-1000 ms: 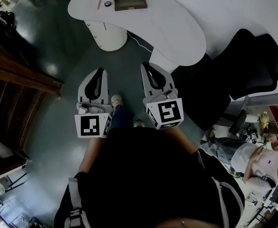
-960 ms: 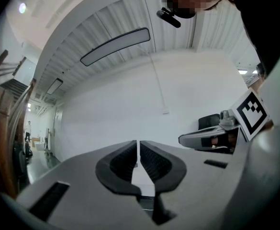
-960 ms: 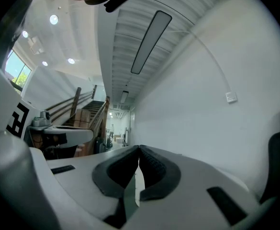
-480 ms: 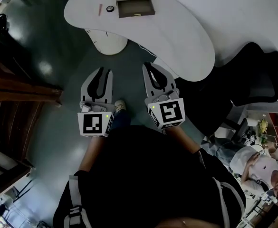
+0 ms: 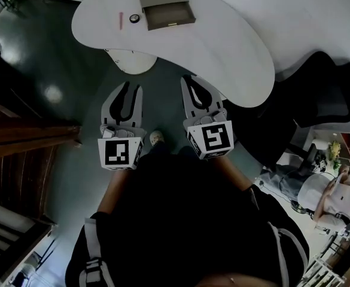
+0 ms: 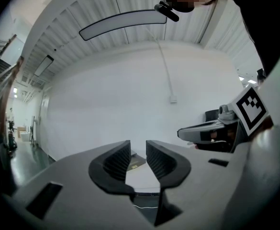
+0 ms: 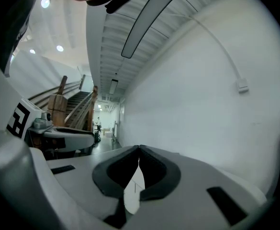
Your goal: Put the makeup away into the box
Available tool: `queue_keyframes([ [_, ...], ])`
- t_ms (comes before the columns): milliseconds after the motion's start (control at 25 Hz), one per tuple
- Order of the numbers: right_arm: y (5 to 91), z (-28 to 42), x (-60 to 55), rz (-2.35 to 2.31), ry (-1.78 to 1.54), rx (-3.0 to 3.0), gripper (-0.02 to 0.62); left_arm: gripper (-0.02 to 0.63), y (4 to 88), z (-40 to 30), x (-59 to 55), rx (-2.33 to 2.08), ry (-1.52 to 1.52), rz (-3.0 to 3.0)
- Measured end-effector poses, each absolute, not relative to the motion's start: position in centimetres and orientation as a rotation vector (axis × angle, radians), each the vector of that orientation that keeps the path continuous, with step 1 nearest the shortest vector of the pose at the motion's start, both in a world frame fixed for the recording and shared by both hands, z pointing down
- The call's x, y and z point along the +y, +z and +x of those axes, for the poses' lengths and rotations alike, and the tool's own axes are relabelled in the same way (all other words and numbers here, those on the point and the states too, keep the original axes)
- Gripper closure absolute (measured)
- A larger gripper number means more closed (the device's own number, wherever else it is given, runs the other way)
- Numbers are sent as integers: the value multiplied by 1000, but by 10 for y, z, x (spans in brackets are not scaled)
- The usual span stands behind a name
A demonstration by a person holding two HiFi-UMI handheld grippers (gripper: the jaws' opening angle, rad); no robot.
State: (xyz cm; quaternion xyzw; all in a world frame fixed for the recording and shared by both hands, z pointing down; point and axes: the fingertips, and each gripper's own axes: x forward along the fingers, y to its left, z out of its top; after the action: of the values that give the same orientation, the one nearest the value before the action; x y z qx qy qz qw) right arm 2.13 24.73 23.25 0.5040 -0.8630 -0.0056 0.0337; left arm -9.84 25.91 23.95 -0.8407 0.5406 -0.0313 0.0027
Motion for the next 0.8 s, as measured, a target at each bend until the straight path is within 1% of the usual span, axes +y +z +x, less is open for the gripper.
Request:
queue_keyframes([
  [480, 228, 18, 207, 1599, -53, -2625, 572, 502, 235, -103, 211, 1643, -55, -2678],
  [800, 232, 14, 130, 1531, -47, -2685, 572, 495, 240, -102, 138, 1677, -58, -2653],
])
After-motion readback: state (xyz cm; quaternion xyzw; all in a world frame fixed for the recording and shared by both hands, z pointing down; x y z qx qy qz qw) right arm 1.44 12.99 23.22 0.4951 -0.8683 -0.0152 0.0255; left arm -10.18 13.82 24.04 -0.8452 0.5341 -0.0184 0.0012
